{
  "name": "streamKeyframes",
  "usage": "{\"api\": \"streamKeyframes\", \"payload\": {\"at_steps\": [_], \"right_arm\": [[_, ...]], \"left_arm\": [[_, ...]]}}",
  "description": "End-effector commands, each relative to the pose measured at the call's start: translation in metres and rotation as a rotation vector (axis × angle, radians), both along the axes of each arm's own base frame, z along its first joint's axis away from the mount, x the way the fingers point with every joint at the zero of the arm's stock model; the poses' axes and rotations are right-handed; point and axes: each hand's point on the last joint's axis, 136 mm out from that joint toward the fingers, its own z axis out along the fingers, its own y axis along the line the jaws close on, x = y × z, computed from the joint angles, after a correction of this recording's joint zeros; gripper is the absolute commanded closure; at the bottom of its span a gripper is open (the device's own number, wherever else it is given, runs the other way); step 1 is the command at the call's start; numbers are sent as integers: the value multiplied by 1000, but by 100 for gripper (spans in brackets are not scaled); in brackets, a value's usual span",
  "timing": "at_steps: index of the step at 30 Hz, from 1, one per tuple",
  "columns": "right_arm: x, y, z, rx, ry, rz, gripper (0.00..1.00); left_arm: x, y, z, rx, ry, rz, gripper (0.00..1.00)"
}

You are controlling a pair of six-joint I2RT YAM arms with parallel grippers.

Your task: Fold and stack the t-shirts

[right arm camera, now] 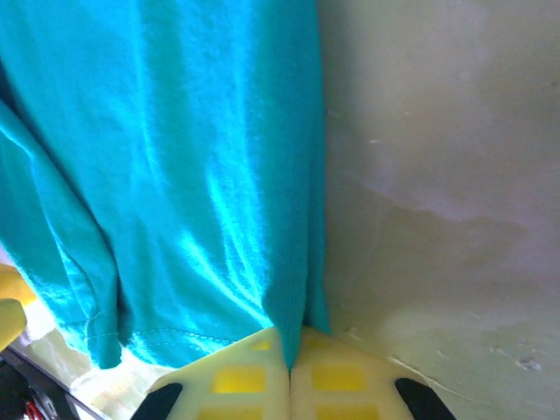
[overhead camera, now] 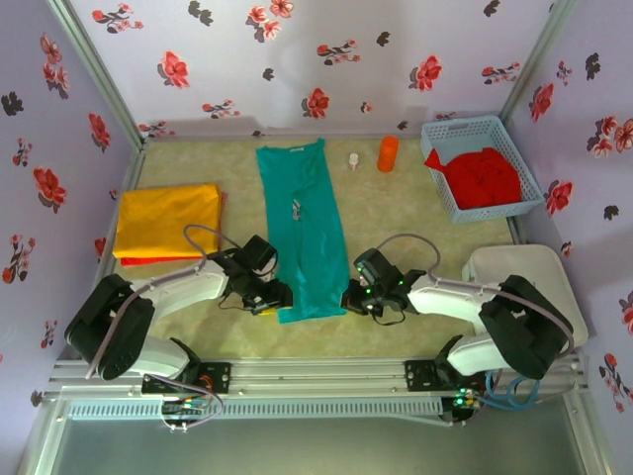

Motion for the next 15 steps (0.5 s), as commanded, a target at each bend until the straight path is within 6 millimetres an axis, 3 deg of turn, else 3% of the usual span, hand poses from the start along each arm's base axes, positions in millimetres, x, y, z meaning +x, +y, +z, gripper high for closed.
{"api": "streamKeyframes", "payload": {"at_steps": [1, 9, 15], "right_arm": [[-1, -3, 1, -2, -10, -12, 100], [0, -7, 1, -7, -27, -30, 100], [-3, -13, -5, -25, -20, -39, 100]], "left_arm": [[-4, -2, -4, 10, 19, 17, 54], [-13, 4, -17, 56, 56, 3, 67], [-19, 12, -17, 83, 59, -13, 79]]}}
